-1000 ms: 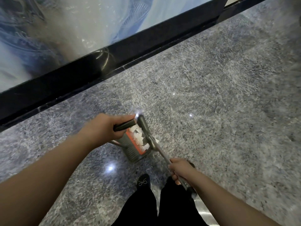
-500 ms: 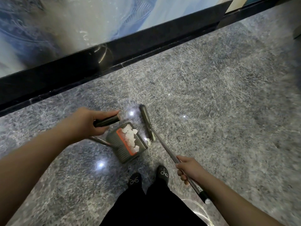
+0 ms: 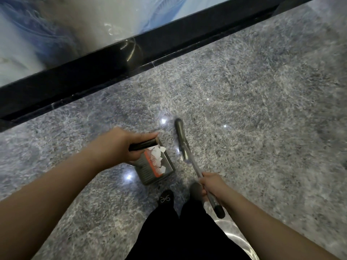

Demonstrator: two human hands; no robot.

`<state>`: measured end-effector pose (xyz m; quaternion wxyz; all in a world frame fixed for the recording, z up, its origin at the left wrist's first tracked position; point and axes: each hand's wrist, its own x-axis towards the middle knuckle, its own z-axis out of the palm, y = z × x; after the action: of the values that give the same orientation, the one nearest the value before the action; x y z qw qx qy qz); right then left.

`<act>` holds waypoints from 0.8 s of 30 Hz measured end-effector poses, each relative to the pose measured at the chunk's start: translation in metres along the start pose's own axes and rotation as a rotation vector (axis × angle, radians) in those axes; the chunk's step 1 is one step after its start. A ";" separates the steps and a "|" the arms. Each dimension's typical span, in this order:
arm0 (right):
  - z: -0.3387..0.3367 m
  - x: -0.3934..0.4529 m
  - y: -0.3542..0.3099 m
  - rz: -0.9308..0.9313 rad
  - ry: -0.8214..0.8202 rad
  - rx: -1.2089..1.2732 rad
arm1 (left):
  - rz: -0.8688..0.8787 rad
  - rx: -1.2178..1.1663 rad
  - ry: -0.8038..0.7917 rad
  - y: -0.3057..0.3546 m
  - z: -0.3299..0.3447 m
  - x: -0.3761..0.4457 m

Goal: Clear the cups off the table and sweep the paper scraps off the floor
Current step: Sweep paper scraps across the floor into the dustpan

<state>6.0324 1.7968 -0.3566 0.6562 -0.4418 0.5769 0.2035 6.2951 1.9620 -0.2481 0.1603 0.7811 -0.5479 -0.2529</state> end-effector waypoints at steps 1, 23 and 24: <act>0.007 -0.001 0.001 -0.002 -0.015 -0.028 | 0.003 0.002 0.014 -0.001 -0.002 0.000; 0.006 -0.078 -0.018 -0.041 -0.070 -0.030 | -0.094 -0.103 0.266 -0.011 0.014 -0.089; 0.004 -0.080 -0.022 -0.049 -0.061 -0.028 | -0.131 -0.108 0.295 -0.011 0.017 -0.095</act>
<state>6.0319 1.8081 -0.2741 0.6720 -0.4585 0.5426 0.2090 6.2682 2.0551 -0.2466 0.2638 0.8341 -0.4520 -0.1747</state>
